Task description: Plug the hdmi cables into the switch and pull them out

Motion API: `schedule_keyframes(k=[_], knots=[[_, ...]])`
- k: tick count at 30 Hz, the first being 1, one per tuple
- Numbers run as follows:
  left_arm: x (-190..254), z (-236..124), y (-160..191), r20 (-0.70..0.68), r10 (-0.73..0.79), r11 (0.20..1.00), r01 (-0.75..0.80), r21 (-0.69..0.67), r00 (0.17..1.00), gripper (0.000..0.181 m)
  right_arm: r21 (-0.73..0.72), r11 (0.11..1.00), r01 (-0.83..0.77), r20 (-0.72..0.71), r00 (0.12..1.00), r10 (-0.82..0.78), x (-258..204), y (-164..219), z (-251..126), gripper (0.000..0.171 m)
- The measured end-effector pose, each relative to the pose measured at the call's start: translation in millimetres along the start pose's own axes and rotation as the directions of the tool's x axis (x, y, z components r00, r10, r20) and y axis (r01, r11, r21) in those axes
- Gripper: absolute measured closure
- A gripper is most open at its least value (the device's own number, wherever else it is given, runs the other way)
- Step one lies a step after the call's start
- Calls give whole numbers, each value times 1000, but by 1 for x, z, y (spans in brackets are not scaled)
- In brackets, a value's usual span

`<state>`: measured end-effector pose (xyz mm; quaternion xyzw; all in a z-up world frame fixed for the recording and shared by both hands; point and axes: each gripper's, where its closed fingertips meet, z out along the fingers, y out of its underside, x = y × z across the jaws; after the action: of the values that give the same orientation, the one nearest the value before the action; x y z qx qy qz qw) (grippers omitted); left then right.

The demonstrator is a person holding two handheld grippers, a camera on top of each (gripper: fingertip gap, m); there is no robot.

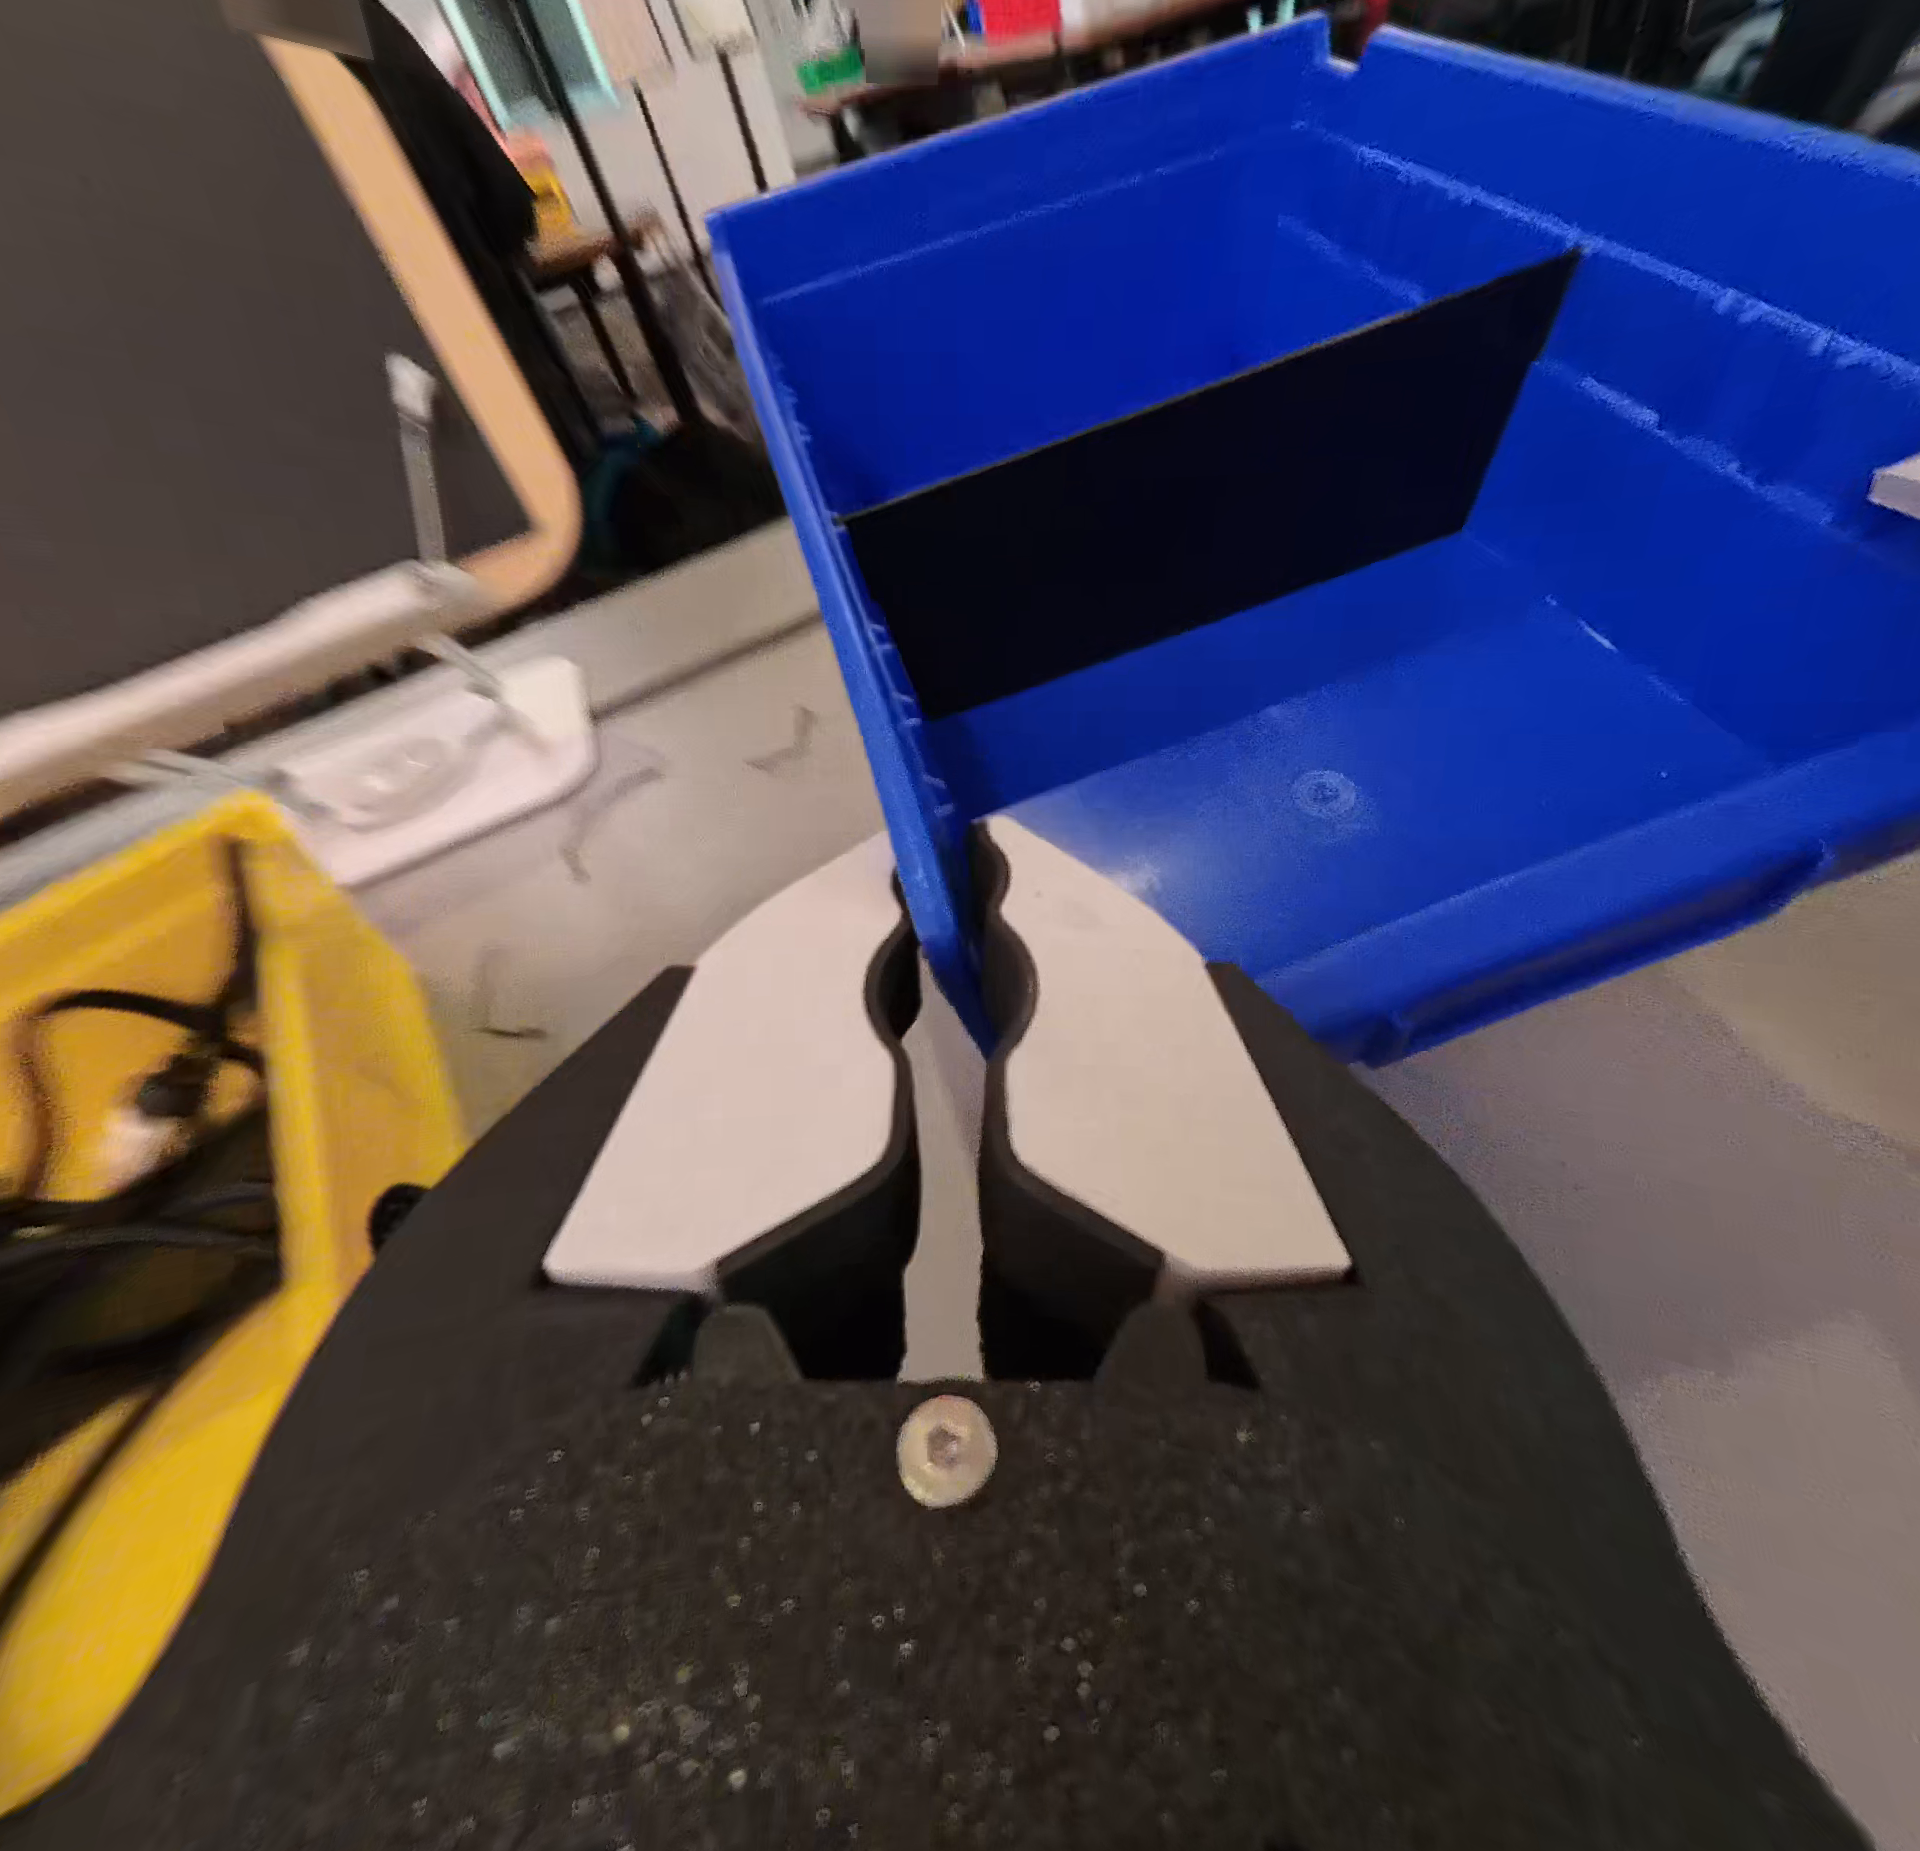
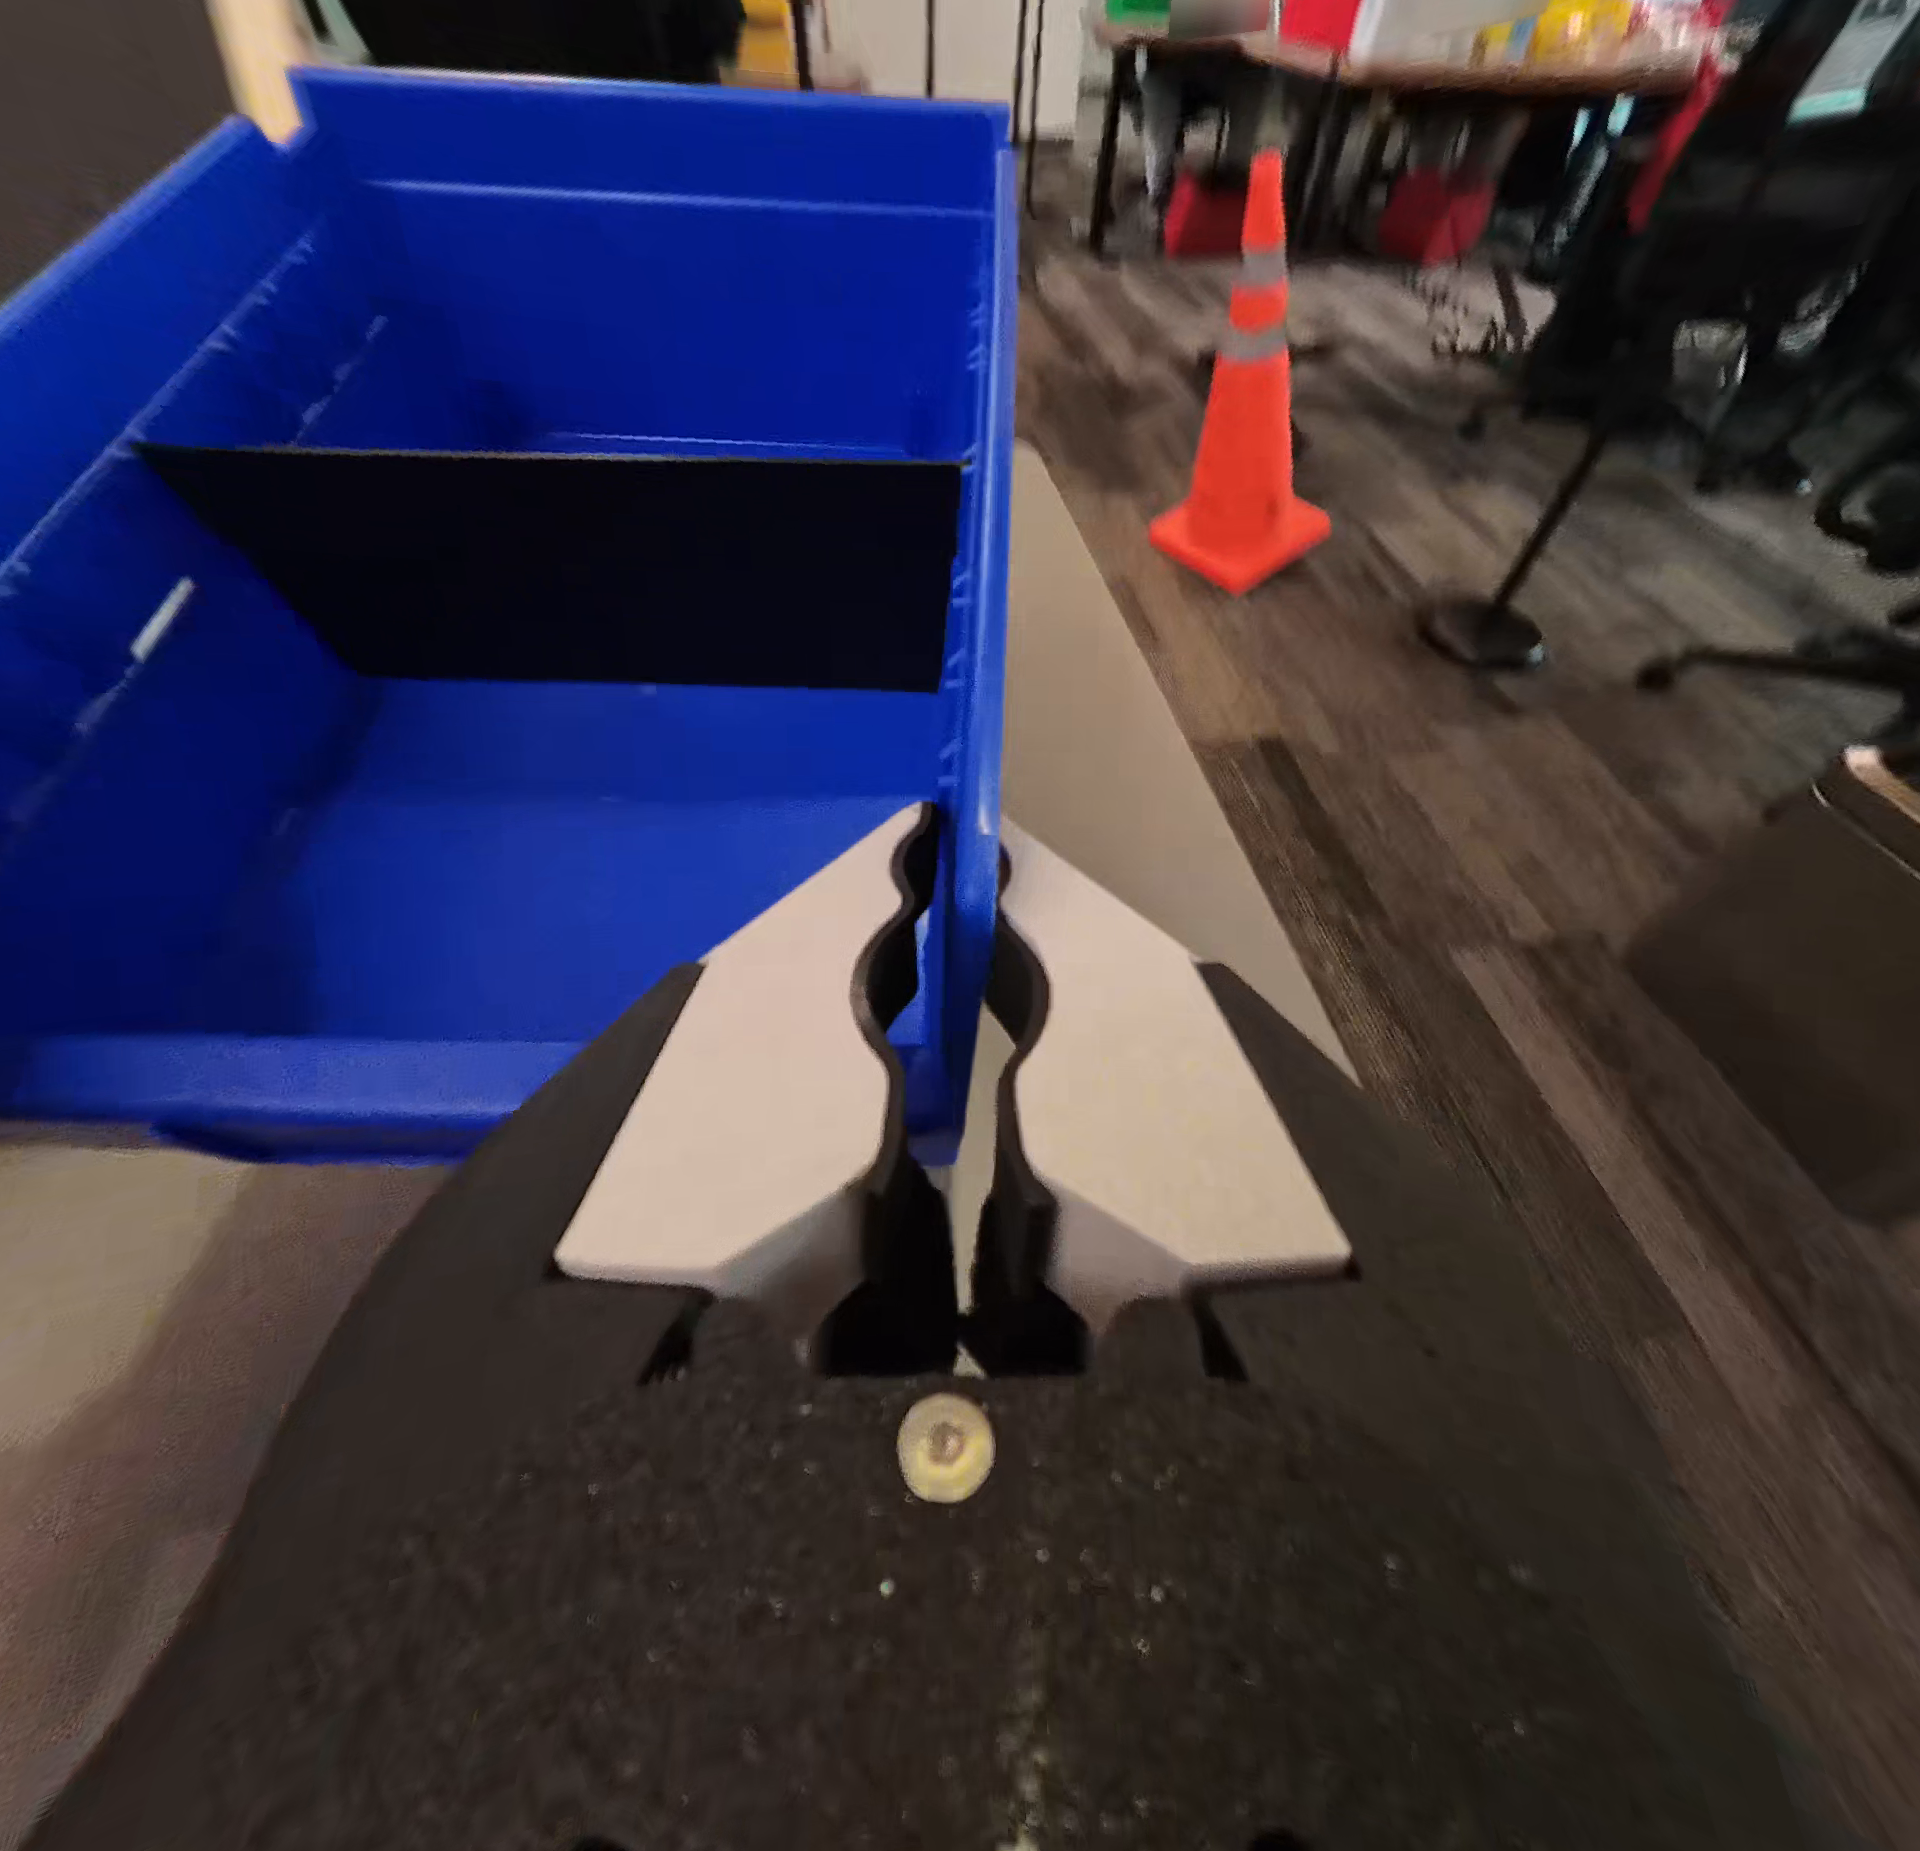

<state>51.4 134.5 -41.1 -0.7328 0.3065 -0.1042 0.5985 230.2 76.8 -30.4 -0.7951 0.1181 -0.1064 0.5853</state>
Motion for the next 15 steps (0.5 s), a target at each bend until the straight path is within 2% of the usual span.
schedule_keyframes(k=[2,5,10,13,15], knots=[[27,20,23,-34,-42,997,40,-61,999,176,-57,998,1,-30,1000,-3,27,35,11,167],[43,30,46,-30,-64,994,61,-96,997,176,-99,994,-44,-5,999,44,40,68,25,168],[33,41,65,4,-78,992,78,-104,997,170,-145,989,40,33,999,-35,28,81,65,164],[34,46,65,-36,-74,987,68,-143,997,167,-158,987,-34,-28,999,30,29,80,79,157],[42,43,63,-105,-82,983,63,-173,991,165,-163,987,2,-90,996,-17,37,78,81,150]])
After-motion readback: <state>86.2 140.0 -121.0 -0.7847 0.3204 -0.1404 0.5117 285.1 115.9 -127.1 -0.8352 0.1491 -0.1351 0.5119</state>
